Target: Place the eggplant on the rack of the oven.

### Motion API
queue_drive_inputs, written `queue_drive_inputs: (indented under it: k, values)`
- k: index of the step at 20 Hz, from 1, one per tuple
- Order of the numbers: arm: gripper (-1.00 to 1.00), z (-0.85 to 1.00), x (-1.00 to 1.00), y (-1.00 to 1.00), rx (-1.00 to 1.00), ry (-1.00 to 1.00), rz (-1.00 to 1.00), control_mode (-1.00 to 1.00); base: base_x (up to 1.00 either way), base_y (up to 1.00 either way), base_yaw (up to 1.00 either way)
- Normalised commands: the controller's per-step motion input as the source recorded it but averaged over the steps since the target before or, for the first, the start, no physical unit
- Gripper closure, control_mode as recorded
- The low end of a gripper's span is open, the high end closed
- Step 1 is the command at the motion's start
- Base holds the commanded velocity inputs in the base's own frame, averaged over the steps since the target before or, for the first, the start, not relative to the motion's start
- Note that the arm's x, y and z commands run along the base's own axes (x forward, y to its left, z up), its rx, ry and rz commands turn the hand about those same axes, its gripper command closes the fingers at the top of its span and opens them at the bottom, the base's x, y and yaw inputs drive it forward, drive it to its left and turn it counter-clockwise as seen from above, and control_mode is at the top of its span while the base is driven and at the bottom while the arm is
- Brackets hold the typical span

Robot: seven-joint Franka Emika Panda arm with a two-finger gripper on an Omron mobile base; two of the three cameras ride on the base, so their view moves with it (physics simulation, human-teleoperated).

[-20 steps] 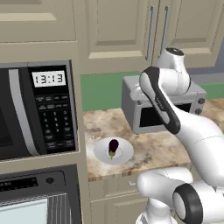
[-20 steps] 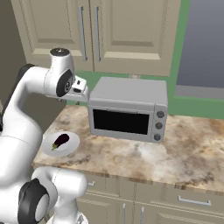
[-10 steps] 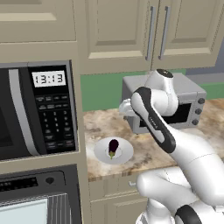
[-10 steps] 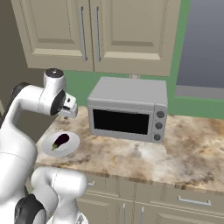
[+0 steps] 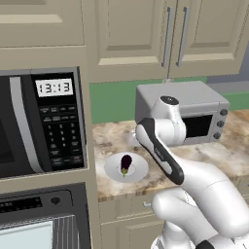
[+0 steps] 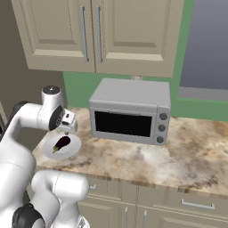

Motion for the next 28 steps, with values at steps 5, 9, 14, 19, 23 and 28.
queue_drive_inputs:
  k: [5,9,14,19,23,28]
  values:
    - [-1.0,-0.4,0.21,-0.06,-0.04,0.12,0.0,-1.0,0.0,0.0,0.0]
    - [-1.0,-0.36,0.35,-0.01,0.0,0.08,0.01,-1.0,0.0,0.0,0.0]
    - [-1.0,-0.38,0.5,0.06,0.0,0.1,0.0,-1.0,0.0,0.0,0.0]
    - [-1.0,-0.25,0.39,0.19,0.0,0.04,0.0,-1.0,0.0,0.0,0.0]
    - [-1.0,-0.22,0.25,0.27,0.0,0.03,0.0,-1.0,0.0,0.0,0.0]
    - [-1.0,-0.36,0.05,0.03,0.0,0.07,0.0,-1.0,0.0,0.0,0.0]
